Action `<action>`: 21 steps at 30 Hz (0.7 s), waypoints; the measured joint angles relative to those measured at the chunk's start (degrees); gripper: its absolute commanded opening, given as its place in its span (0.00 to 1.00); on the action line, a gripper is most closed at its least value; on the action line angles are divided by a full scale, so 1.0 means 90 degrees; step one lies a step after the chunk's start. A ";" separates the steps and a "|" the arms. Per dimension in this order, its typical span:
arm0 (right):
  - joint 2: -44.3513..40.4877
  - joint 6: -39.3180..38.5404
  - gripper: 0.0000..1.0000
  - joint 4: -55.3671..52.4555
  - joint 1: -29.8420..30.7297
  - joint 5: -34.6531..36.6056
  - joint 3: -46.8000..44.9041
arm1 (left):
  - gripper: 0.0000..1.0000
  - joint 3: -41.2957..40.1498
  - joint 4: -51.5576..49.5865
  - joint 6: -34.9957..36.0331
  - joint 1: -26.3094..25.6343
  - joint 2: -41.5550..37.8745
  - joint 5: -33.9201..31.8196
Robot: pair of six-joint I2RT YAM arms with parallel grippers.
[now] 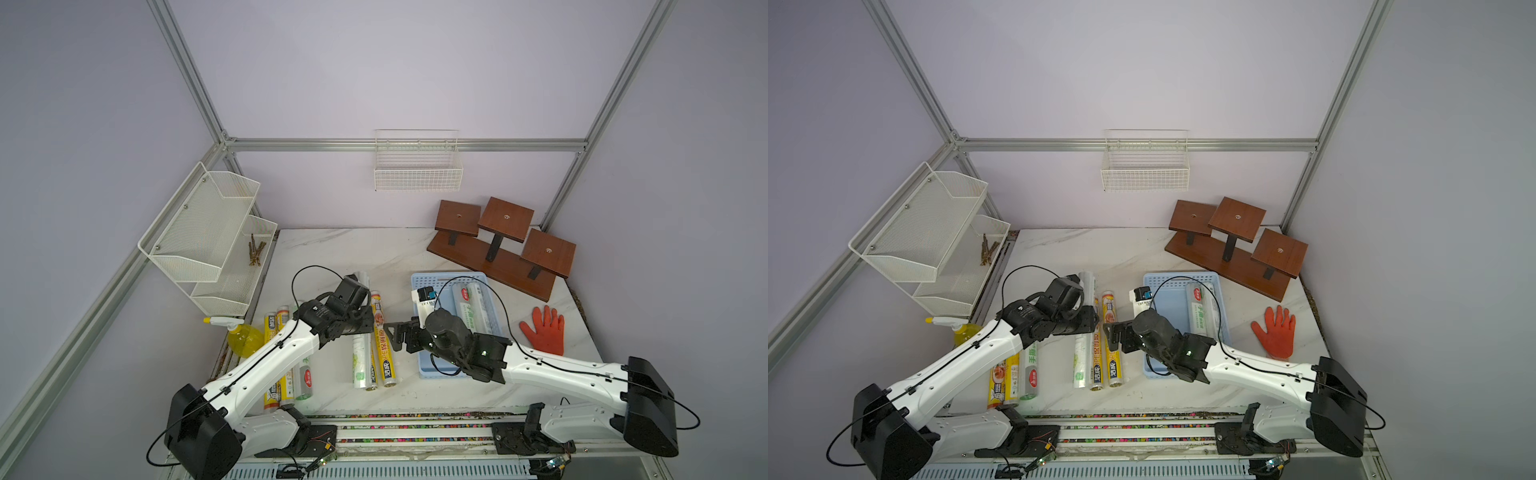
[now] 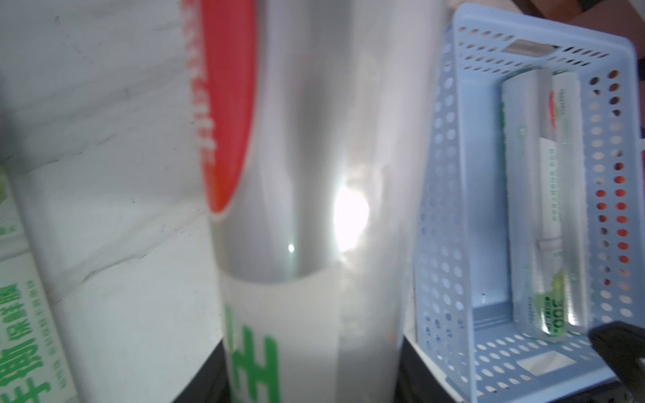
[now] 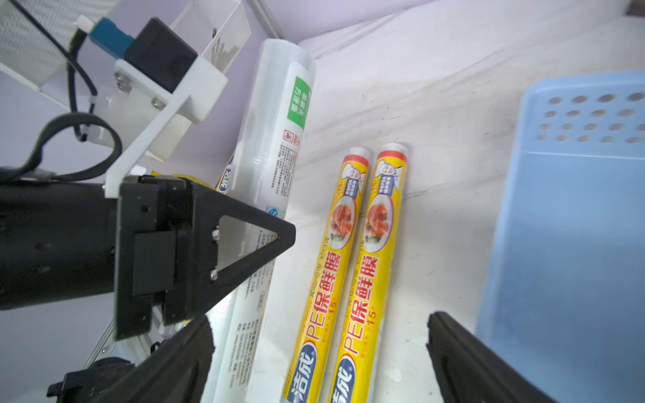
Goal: Put the plastic wrap into the basket
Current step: Pick up the plastic wrap from the center of the board, then place the plastic wrap in the basket.
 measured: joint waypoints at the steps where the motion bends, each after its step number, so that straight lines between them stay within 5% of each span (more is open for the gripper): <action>1: -0.0199 0.0029 1.00 -0.0017 -0.0053 0.0121 -0.0104 | 0.21 0.0117 0.0090 -0.0046 -0.0131 0.0121 -0.0015; 8: -0.1314 -0.0002 1.00 -0.0304 -0.1061 0.0143 -0.0583 | 0.22 0.0860 0.0573 -0.0379 -0.0741 0.1134 -0.0053; 21: -0.1921 -0.1151 1.00 -0.2025 -0.4308 -0.2470 -0.0682 | 0.22 0.2331 0.1707 -0.1134 -0.1328 0.3271 0.0454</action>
